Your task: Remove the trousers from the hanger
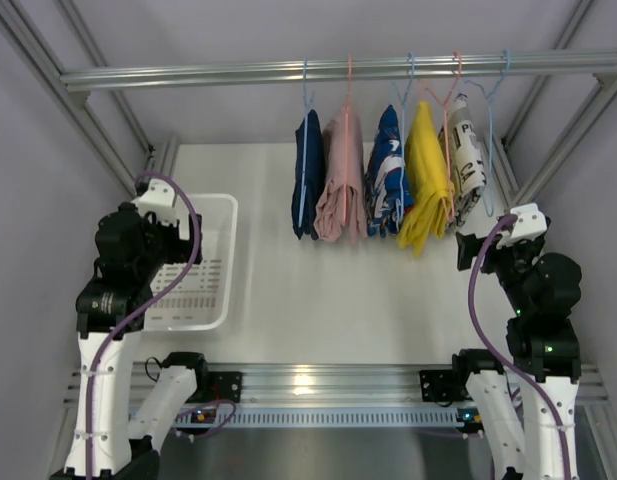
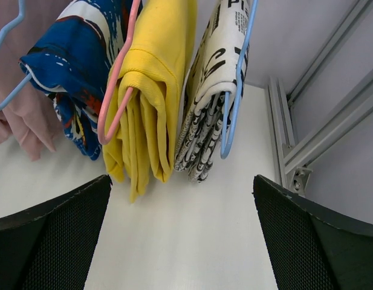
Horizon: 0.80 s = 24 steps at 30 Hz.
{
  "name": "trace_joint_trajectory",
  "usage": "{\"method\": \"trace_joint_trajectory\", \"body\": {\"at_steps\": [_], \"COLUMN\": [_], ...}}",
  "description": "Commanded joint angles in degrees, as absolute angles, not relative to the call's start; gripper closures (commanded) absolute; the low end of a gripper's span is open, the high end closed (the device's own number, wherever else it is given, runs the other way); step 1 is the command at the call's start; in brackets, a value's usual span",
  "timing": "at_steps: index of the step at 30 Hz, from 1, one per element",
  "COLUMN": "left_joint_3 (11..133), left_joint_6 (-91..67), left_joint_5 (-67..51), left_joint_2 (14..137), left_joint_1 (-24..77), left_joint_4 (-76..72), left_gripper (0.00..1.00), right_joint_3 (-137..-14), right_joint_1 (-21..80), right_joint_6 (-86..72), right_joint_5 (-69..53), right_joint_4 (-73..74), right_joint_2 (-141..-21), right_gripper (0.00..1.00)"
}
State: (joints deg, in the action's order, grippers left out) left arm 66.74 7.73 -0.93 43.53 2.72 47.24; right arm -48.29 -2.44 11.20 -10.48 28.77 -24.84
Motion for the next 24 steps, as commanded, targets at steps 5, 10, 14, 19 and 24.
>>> {"method": "trace_joint_trajectory", "body": {"at_steps": [5, 10, 14, 19, 24], "left_joint_3": [73.1, 81.5, 86.2, 85.6, 77.9], "left_joint_6": [7.5, 3.0, -2.9, -18.4, -44.3], "left_joint_5": [-8.2, -18.5, -30.4, -45.9, -56.9], "left_joint_2": [47.5, 56.4, 61.0, 64.6, 65.6], "left_joint_1": [2.5, 2.5, 2.5, 2.5, 2.7], "left_joint_4": [47.1, 49.6, 47.9, 37.5, 6.2], "left_gripper": [0.01, 0.01, 0.01, 0.04, 0.05], "right_joint_3": [-48.8, -49.0, -49.0, -49.7, -51.0], "right_joint_1": [-3.2, -3.2, -3.2, -3.2, -3.2], "right_joint_6": [9.4, 9.4, 9.8, 10.4, 11.4], "right_joint_5": [-10.5, -10.5, -9.8, -9.3, -8.8], "right_joint_4": [29.0, 29.9, 30.5, 31.4, 31.6], "right_joint_2": [-25.6, -25.4, -25.5, -26.4, -27.8], "right_gripper": [0.01, 0.01, 0.01, 0.01, 0.00]}}
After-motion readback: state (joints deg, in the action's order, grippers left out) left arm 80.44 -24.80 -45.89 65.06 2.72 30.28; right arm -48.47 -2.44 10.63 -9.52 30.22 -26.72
